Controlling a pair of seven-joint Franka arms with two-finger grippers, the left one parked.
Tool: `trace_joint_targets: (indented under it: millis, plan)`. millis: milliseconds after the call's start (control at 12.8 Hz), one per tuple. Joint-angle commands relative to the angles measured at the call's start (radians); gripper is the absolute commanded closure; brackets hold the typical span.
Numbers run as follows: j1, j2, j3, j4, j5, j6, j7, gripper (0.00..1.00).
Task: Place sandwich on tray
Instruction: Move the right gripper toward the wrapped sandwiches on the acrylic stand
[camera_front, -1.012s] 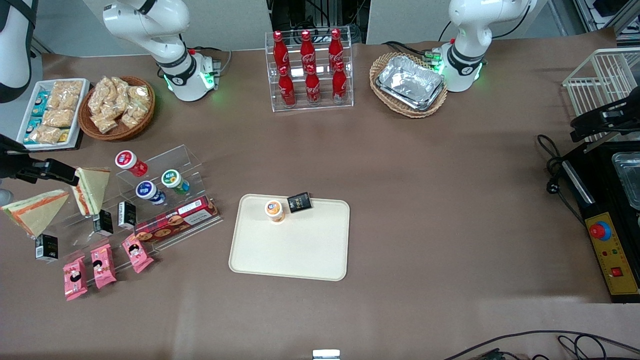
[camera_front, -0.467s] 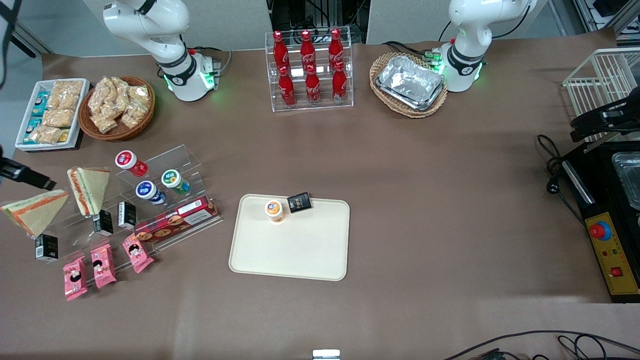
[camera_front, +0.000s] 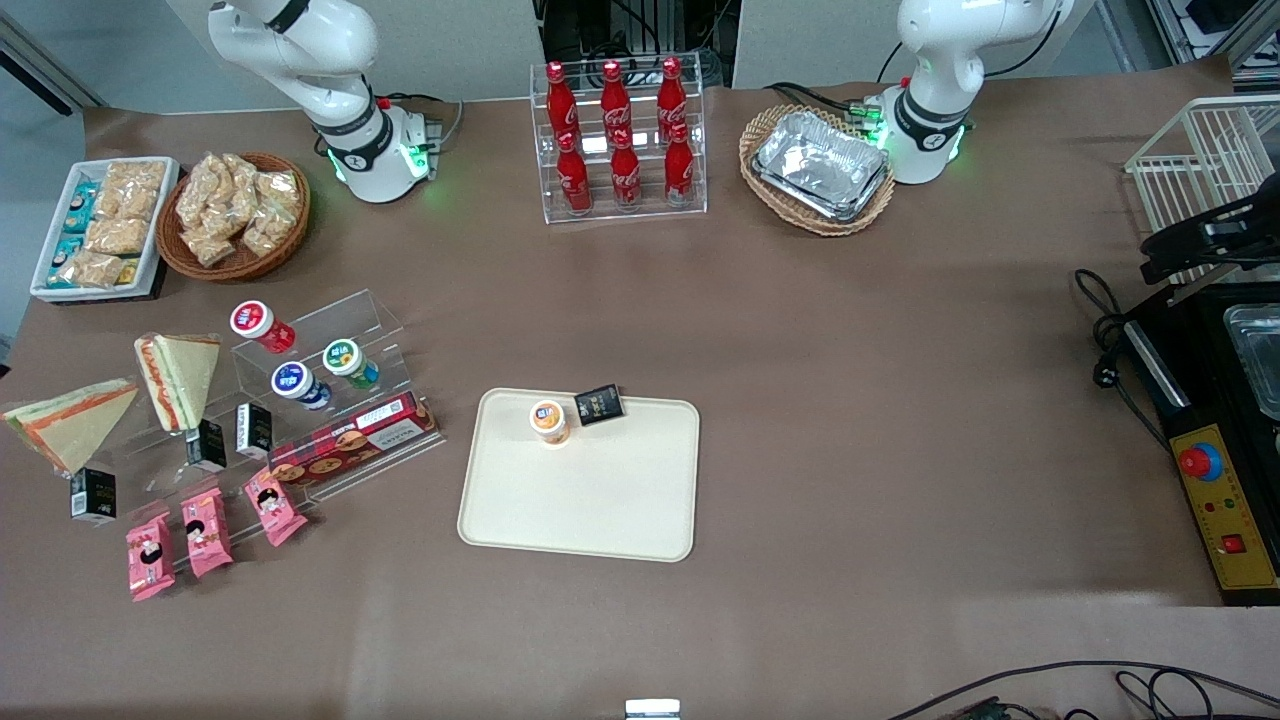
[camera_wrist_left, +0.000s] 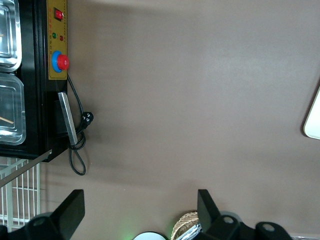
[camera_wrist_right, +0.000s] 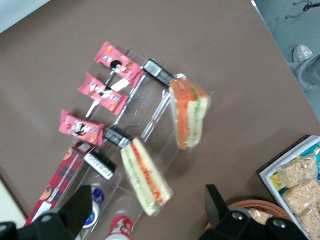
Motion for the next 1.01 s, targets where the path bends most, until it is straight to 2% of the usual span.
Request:
trace_joint_targets:
  millis: [0, 389, 701, 934]
  plan:
    - [-0.073, 0.056, 0.010, 0.000, -0.008, 0.070, -0.123, 0.00]
    - [-0.120, 0.065, 0.010, -0.159, 0.023, 0.245, -0.125, 0.00]
    - [-0.137, 0.050, 0.007, -0.317, 0.057, 0.450, -0.116, 0.00]
    - [-0.134, 0.060, 0.005, -0.403, 0.055, 0.590, -0.033, 0.00]
